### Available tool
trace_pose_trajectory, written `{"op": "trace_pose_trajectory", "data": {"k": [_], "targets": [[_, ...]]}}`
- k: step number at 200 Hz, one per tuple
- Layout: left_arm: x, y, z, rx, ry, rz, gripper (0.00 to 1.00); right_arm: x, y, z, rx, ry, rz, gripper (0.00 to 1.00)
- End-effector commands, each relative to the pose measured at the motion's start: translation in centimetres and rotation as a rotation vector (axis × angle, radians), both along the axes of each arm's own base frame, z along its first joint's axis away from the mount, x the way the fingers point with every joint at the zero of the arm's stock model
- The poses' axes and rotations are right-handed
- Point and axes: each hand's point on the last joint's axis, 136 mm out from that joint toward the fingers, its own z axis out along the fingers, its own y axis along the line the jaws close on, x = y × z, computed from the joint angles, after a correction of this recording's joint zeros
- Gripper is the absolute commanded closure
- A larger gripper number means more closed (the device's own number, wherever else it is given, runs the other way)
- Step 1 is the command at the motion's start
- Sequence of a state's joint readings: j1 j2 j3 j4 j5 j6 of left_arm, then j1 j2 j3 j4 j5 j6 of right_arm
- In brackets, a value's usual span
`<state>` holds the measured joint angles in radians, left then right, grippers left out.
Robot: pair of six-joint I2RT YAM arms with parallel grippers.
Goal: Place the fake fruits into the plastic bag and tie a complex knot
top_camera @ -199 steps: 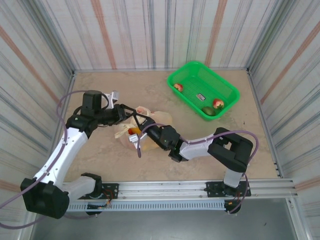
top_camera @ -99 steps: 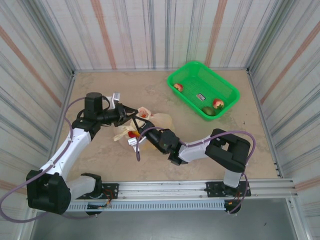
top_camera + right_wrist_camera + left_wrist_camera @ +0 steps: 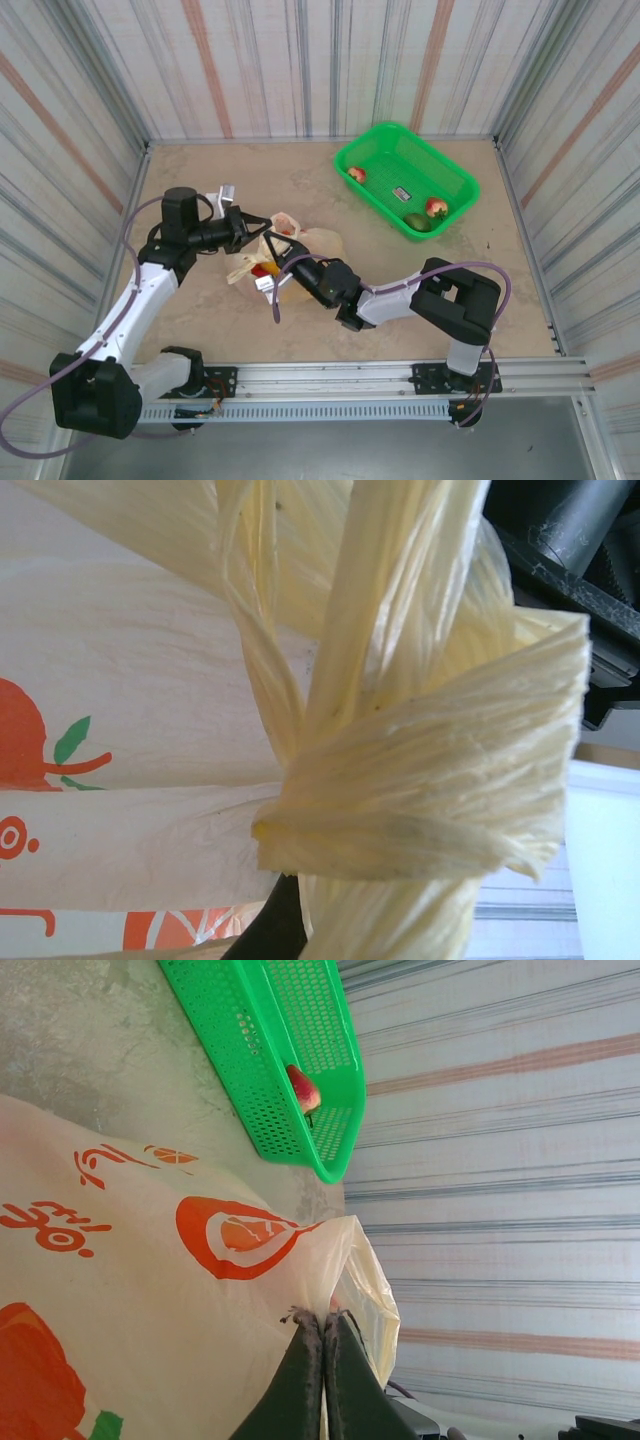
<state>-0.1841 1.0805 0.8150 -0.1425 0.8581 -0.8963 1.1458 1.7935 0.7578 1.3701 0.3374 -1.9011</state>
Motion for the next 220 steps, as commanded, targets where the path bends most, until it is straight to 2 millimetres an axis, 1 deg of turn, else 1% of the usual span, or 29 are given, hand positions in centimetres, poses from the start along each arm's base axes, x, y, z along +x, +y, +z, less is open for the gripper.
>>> {"op": "trace_pose_trajectory", "data": {"k": [1,9,22,39,63,103,117,127,142,162,183,198,220], "targets": [[0.1,0.2,2.8,-0.036,-0.105,-0.003,0.97,0.3,-0.3,-1.5,-0.028,0.007,-0.023,1.00],[0.0,0.2,3.1,-0.040,-0.111,-0.006,0.93,0.3,-0.3,-1.5,-0.025,0.010,-0.022,1.00],[0.0,0.3,3.3,-0.022,-0.123,-0.010,0.79,0.3,-0.4,-1.4,-0.017,0.010,-0.022,1.00],[-0.2,0.8,3.1,0.049,-0.120,0.007,0.71,0.2,-0.4,-0.9,0.000,0.011,-0.020,1.00],[-0.5,1.8,2.2,0.149,-0.107,0.037,0.72,0.2,-0.6,-0.2,0.017,0.006,-0.018,1.00],[-1.1,2.2,1.2,0.190,-0.095,0.040,0.87,0.2,-0.7,0.1,0.024,0.004,-0.020,1.00],[-1.3,2.4,1.1,0.213,-0.097,0.046,0.87,0.1,-0.7,0.0,0.022,0.005,-0.019,1.00],[-1.4,2.4,1.4,0.219,-0.115,0.042,0.87,0.1,-0.6,0.0,0.021,0.005,-0.019,1.00],[-1.5,2.0,2.2,0.224,-0.150,0.022,0.84,0.1,-0.5,-0.1,0.020,0.006,-0.016,1.00],[-1.5,0.6,3.3,0.209,-0.196,-0.024,0.79,0.1,-0.5,-0.3,0.015,0.007,-0.015,1.00],[-1.1,0.0,4.3,0.185,-0.222,-0.048,0.79,0.0,-0.3,-0.4,0.013,0.007,-0.013,1.00],[-0.8,-0.4,4.4,0.185,-0.228,-0.063,0.79,-0.1,-0.3,-0.4,0.014,0.008,-0.011,1.00],[-0.2,-1.3,3.3,0.188,-0.201,-0.103,0.79,-0.1,-0.2,-0.5,0.013,0.008,-0.009,1.00]]}}
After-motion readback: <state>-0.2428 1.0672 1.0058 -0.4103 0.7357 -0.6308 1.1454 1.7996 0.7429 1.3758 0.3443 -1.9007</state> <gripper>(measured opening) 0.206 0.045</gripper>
